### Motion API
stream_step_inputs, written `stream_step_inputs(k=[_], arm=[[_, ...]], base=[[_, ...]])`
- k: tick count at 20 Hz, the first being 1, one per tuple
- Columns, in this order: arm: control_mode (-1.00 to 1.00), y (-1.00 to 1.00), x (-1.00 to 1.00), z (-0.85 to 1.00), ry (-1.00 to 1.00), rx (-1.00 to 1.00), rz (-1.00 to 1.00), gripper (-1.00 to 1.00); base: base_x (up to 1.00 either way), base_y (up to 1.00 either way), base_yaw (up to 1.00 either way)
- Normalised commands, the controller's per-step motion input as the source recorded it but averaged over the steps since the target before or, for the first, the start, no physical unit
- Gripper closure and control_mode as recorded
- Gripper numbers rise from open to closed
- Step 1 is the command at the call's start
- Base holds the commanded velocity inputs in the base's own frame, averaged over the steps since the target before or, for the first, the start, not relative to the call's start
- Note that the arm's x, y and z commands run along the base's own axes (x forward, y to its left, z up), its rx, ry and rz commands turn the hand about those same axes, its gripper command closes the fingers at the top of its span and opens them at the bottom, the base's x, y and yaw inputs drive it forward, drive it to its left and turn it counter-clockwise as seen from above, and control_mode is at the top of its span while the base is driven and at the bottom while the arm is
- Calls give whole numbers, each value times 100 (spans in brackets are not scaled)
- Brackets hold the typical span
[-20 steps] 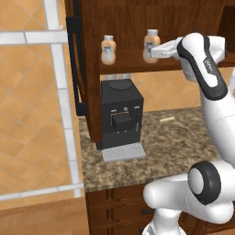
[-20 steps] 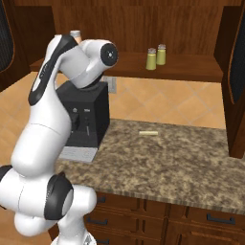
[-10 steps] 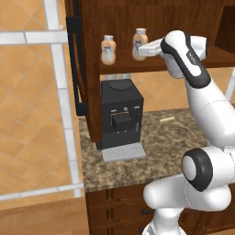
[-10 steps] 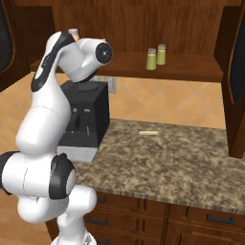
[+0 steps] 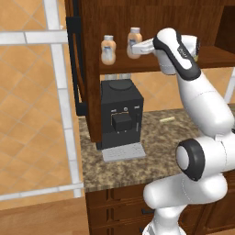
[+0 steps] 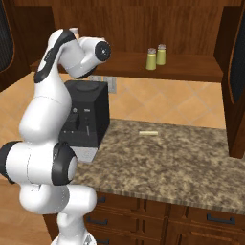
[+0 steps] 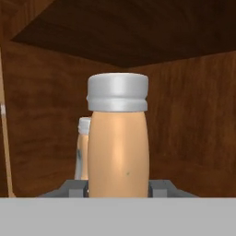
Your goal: Put the shaker and condiment bottle from the counter next to their counterparts in the cabinet.
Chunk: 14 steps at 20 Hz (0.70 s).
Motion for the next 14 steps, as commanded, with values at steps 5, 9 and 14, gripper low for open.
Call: stream_step_inputs(k=[5, 9, 14], arm=[[-100, 0, 6, -5, 0, 4, 0, 100], [-100, 1, 14, -10, -1, 4, 0, 100], [-100, 12, 23, -12, -2, 0, 0, 100]], base=[[0, 0, 0], [0, 0, 0], [0, 0, 0]])
